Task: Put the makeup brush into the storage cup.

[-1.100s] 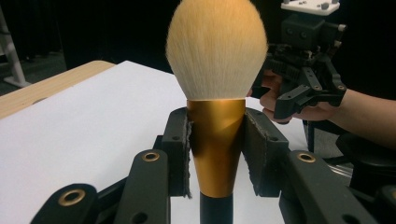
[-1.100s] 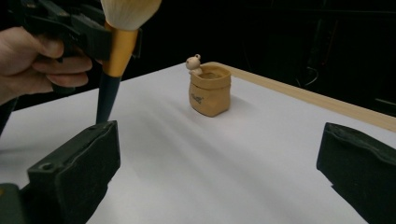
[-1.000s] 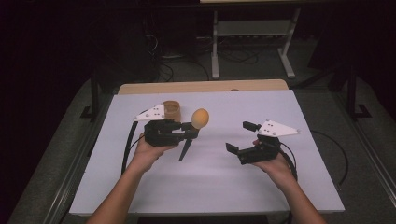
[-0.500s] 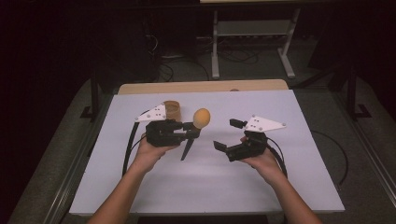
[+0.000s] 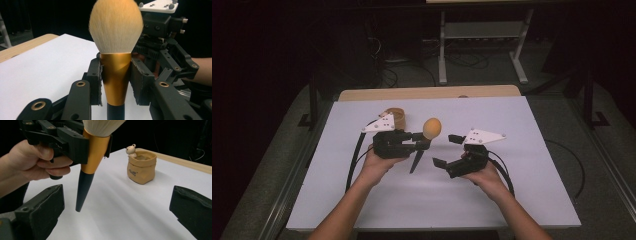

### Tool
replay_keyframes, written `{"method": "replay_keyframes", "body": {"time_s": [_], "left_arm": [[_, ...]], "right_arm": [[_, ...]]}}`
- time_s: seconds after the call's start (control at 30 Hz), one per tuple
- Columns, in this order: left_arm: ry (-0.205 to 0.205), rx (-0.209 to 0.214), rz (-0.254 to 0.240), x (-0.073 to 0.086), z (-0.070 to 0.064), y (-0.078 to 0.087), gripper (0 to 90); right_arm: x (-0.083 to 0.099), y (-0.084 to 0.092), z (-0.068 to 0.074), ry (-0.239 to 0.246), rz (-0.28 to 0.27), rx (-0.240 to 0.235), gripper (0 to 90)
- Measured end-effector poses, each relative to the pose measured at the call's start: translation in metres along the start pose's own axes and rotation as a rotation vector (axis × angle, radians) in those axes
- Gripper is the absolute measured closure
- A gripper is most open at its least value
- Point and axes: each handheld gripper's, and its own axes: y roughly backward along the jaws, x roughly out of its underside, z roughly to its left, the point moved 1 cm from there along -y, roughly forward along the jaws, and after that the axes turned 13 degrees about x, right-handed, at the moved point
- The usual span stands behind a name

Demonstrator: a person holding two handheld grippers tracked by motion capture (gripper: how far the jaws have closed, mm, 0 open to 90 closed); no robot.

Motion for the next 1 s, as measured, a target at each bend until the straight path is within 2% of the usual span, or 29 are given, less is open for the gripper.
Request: {"method": "replay_keyframes", "body": {"time_s": [0.3,0.63,0.77,1.0], "left_arm": [[-0.004,0.005,-0.007,0.0,0.0,-0.001,64.0],[0.002,0.012,-0.019,0.001,-0.001,-0.005,64.0],[0.003,0.018,-0.018,0.002,-0.002,-0.007,64.0],[0.002,0.024,-0.02,0.002,-0.003,-0.009,64.0]], "right_arm": [[0.001,-0.007,0.008,-0.037,0.004,-0.023,6.2],[0.003,-0.017,0.019,-0.03,0.004,-0.035,16.7],[0.002,-0.019,0.023,-0.055,-0.011,-0.041,25.1],[0.003,-0.021,0.027,-0.049,-0.016,-0.038,38.9]]}}
